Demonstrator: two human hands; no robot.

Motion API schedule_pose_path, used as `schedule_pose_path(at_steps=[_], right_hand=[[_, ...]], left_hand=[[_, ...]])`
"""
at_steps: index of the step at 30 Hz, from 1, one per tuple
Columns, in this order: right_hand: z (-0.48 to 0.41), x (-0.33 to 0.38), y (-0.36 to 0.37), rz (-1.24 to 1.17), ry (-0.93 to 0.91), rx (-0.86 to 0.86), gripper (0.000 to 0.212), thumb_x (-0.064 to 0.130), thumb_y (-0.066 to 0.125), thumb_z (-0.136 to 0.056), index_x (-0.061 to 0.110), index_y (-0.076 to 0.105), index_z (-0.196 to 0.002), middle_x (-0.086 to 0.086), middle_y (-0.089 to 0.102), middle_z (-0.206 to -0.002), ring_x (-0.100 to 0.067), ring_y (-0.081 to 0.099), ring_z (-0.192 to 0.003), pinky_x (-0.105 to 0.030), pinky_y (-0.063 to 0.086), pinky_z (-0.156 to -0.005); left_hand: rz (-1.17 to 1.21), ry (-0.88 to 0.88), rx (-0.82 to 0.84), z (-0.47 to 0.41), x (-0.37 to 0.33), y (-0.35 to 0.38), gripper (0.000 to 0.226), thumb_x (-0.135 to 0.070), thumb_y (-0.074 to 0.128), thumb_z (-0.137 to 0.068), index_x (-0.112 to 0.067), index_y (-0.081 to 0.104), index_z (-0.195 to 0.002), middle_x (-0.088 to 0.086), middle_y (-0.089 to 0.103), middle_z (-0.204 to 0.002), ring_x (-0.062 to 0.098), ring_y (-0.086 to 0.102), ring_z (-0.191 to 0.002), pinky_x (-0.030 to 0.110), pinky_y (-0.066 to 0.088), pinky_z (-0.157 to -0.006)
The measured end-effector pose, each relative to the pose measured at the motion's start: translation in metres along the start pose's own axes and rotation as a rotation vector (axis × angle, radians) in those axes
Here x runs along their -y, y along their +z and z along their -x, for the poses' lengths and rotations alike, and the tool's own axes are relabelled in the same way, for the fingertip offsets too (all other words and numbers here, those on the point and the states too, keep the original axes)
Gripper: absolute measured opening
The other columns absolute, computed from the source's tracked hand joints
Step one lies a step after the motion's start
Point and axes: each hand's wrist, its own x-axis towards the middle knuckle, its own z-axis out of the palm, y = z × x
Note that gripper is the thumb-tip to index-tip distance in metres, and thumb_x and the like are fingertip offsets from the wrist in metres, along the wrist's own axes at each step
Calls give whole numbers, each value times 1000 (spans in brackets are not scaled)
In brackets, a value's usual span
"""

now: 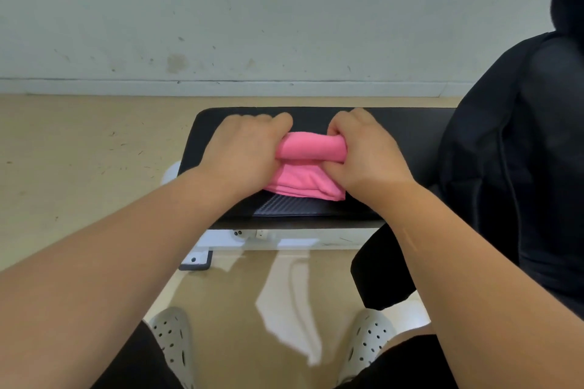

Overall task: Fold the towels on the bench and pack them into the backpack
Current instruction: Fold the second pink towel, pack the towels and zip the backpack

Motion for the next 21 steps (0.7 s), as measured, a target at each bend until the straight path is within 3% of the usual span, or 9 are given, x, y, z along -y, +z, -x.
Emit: schedule_pose_path(at_steps=[1, 3, 5, 7, 9, 11, 14, 17, 21], right_hand=[[4, 1, 0, -32, -20, 36, 30, 27, 74, -74, 25, 51, -93, 5, 48, -96, -19, 50, -82, -35, 44, -68], [14, 2, -2, -84, -43, 106, 42, 55, 77, -69, 29, 52, -91, 11, 50, -93, -12, 49, -84, -28, 42, -70], [22, 0, -3, -82, -61, 117, 50, 77, 61, -70, 29, 58, -85, 14, 55, -94, -10, 50, -90, -26, 43, -76], [26, 0, -5, -48, -41, 116, 54, 76, 40, -81, 27, 60, -75, 12, 60, -97, -13, 49, -97, -34, 46, -85], [28, 6, -9, -19, -33, 93, 53, 69, 32, -86, 26, 61, -79, 10, 61, -101, -15, 50, -100, -39, 46, -88], [26, 18, -10, 1, -75, 37, 49, 63, 36, -91, 27, 64, -109, 9, 59, -118, -15, 52, -111, -39, 45, -96], [18, 35, 1, 156, -30, 79, 59, 53, 27, -101, 26, 34, -153, 1, 35, -158, -20, 26, -148, -50, 19, -121], [12, 28, 23, 229, 131, 276, 63, 52, 20, -104, 30, -2, -159, 2, 3, -168, -22, -4, -155, -55, -2, -123], [16, 12, 35, 81, 206, 280, 66, 55, 22, -103, 35, -9, -158, 2, -3, -168, -23, -10, -154, -55, -6, -122]], left_hand=[[32, 7, 1, 6, 0, 5, 26, -17, 63, -75, -17, 53, -100, 5, 63, -84, 33, 57, -71, 41, 45, -64], [100, 18, 22, 18, 1, 14, 48, -23, 61, -82, -21, 57, -129, 7, 68, -119, 34, 64, -103, 48, 51, -86], [127, 13, 77, 32, -3, 17, 61, -43, 52, -89, -27, 45, -147, 8, 48, -151, 30, 46, -137, 53, 38, -110], [132, -14, 163, 47, -8, 19, 71, -63, 31, -91, -31, 32, -154, 5, 27, -163, 28, 27, -149, 53, 25, -117], [166, -49, 223, 61, -13, 24, 73, -68, 21, -92, -35, 18, -157, -1, 7, -167, 25, 9, -154, 53, 18, -120], [223, -87, 268, 69, -15, 31, 73, -66, 23, -93, -38, 5, -158, -9, -12, -166, 19, -8, -154, 55, 11, -121], [204, -78, 289, 72, -15, 36, 76, -65, 23, -94, -38, -10, -157, -13, -26, -163, 17, -20, -151, 57, 3, -121], [221, -58, 289, 73, -9, 38, 77, -68, 14, -92, -35, -13, -157, -13, -28, -162, 15, -21, -151, 56, 1, -122], [391, -149, 308, 64, -10, 25, 73, -63, 9, -95, -32, -5, -159, -15, -13, -165, 11, -13, -152, 54, -2, -123]])
